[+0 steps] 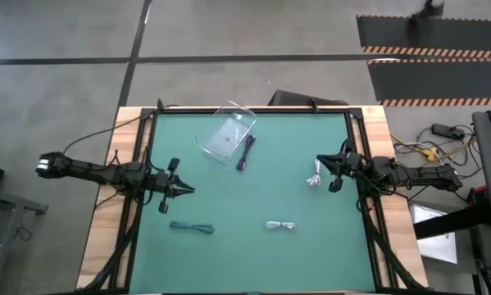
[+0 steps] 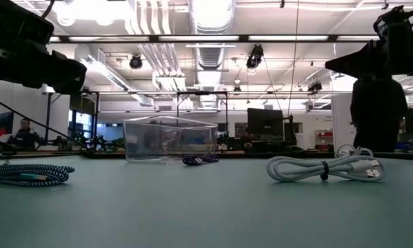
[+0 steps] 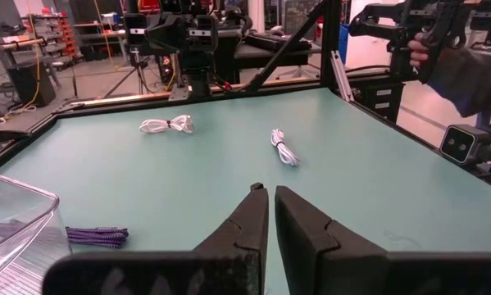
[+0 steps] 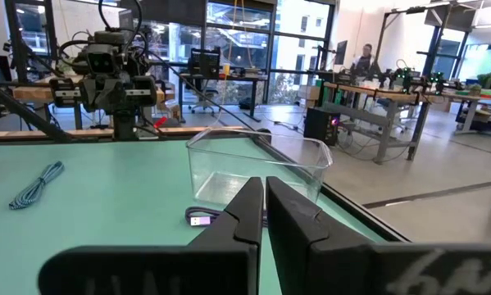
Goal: Pick and place USB-C Cables
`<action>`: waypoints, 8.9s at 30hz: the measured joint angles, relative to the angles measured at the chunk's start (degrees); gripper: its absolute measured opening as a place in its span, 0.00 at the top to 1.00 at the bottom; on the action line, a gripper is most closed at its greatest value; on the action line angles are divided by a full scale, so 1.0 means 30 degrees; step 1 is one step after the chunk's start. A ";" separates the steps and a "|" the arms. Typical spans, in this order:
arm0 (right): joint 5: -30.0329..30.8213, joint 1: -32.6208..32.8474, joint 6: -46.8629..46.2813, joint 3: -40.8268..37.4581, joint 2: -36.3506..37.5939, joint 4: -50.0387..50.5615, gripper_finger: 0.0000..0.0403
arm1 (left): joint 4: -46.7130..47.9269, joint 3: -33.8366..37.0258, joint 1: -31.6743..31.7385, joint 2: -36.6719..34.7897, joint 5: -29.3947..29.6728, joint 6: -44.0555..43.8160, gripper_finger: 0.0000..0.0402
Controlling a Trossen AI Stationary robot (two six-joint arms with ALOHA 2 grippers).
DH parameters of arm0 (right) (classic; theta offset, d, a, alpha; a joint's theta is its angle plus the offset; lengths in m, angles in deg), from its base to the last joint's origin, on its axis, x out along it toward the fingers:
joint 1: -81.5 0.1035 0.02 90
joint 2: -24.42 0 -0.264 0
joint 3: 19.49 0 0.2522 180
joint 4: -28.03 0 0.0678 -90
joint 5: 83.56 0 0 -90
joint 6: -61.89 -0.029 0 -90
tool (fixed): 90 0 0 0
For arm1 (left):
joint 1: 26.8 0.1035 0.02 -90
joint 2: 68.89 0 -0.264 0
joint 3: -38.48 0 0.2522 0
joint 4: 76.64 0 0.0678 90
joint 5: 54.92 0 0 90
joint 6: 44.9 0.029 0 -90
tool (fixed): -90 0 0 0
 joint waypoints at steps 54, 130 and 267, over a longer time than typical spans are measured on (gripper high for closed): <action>0.0026 0.0004 0.4972 -0.0003 -0.0004 -0.3038 0.98 | -0.6991 0.0000 0.0000 0.0197 0.0000 -0.0007 0.97; 0.0004 -0.0004 0.3980 0.0000 0.0004 -0.1858 0.98 | 2.0306 -2.0345 -0.6010 2.1204 -0.1173 -1.8534 1.00; 0.0018 0.0004 0.4170 -0.0001 -0.0004 -0.1858 0.98 | 1.7528 -1.9845 -0.6061 2.4743 -0.1619 -2.3987 0.97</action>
